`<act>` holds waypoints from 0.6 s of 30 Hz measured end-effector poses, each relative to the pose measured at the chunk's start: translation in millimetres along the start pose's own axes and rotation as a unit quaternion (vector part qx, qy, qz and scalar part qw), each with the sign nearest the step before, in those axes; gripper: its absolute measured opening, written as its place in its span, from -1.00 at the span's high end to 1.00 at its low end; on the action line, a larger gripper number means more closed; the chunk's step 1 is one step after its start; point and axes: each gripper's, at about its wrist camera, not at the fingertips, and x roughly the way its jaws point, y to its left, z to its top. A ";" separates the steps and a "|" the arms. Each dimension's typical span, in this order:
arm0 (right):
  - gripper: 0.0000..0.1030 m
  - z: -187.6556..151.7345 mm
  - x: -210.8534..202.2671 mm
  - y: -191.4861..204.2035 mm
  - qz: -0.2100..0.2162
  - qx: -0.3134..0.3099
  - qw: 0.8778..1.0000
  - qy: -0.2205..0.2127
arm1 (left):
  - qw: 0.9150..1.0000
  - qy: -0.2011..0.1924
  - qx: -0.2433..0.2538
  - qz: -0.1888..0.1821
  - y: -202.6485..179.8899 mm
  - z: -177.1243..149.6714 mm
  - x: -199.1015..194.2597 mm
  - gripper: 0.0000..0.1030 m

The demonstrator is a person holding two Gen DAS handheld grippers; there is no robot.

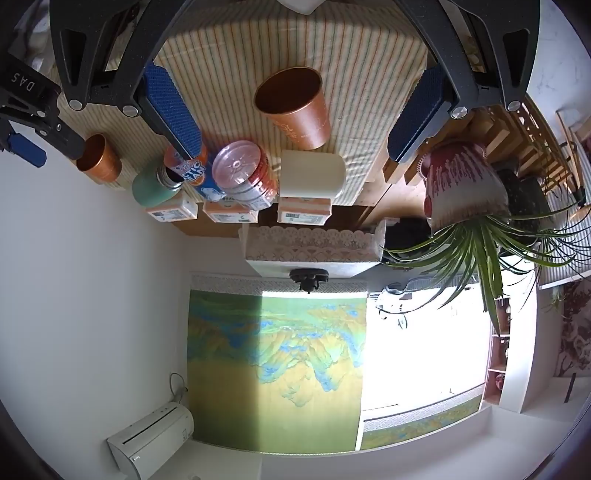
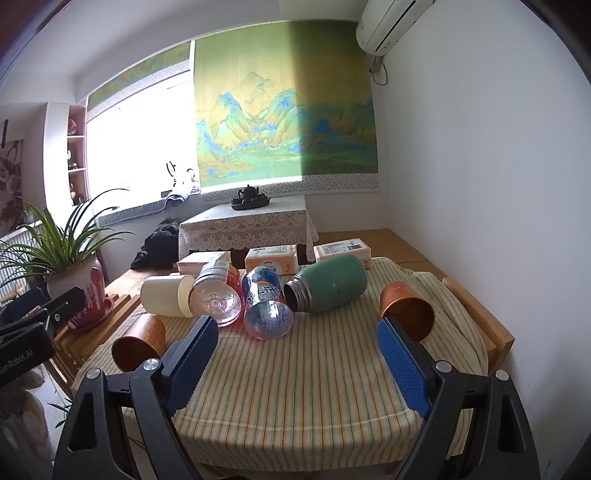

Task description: Flip cup upside down

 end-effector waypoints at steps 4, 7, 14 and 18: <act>-0.66 0.9 -0.6 1.7 0.000 -0.004 1.000 -0.002 | 1.000 0.004 0.002 -0.001 -1.6 -2.6 1.8 -0.99; -0.66 1.3 -1.2 2.3 0.001 -0.003 1.000 -0.002 | 1.000 0.004 0.002 -0.001 -1.7 -3.4 1.5 -0.99; -0.66 2.0 -1.5 3.3 0.000 -0.003 1.000 -0.002 | 1.000 0.007 0.001 -0.003 1.3 -2.9 -2.1 -0.99; -0.67 1.8 -1.5 3.2 0.000 -0.003 1.000 -0.002 | 1.000 0.006 0.002 -0.003 -0.7 -2.2 2.2 -0.99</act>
